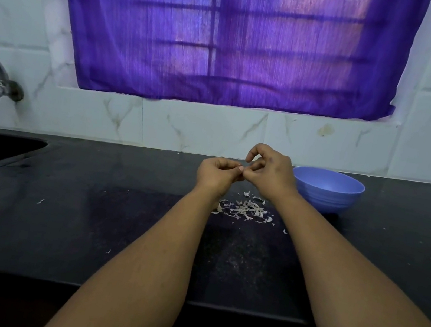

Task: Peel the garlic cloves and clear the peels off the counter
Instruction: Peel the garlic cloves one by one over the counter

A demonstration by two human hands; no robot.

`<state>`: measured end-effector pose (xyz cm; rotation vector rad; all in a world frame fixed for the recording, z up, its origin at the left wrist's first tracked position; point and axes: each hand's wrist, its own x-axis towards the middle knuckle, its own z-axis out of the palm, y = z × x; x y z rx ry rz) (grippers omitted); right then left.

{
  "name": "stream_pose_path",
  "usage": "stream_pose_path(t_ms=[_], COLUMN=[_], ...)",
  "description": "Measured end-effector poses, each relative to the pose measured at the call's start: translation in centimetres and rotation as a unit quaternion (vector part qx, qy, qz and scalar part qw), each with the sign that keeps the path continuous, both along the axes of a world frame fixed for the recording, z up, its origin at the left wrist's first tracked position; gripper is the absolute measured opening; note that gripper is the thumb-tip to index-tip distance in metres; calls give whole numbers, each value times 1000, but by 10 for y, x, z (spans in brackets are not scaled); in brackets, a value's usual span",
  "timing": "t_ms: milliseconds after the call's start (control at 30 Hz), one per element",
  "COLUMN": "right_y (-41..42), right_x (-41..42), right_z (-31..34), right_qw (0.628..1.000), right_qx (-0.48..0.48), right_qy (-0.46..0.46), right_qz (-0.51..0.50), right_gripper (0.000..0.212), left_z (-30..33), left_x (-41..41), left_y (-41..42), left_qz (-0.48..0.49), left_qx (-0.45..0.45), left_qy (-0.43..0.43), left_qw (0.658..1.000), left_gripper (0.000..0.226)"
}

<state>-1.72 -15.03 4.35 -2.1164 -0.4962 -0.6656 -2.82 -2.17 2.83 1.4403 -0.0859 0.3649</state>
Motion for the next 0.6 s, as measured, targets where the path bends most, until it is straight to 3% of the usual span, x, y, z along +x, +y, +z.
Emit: stream_pose_path(t_ms=[167,600], right_y=[-3,-3], right_x=[0,-1], right_z=[0,1], right_qw=[999,1000], right_qx=[21,-3], right_qy=[31,16], right_qz=[3,-8], right_gripper=[24,40], left_z=[2,1], left_x=[-2,-1], left_y=[-1,-1], left_qz=[4,5], left_qx=[-18,-18], left_qy=[0,-5], left_qw=[1000,1000], left_gripper=[5,12])
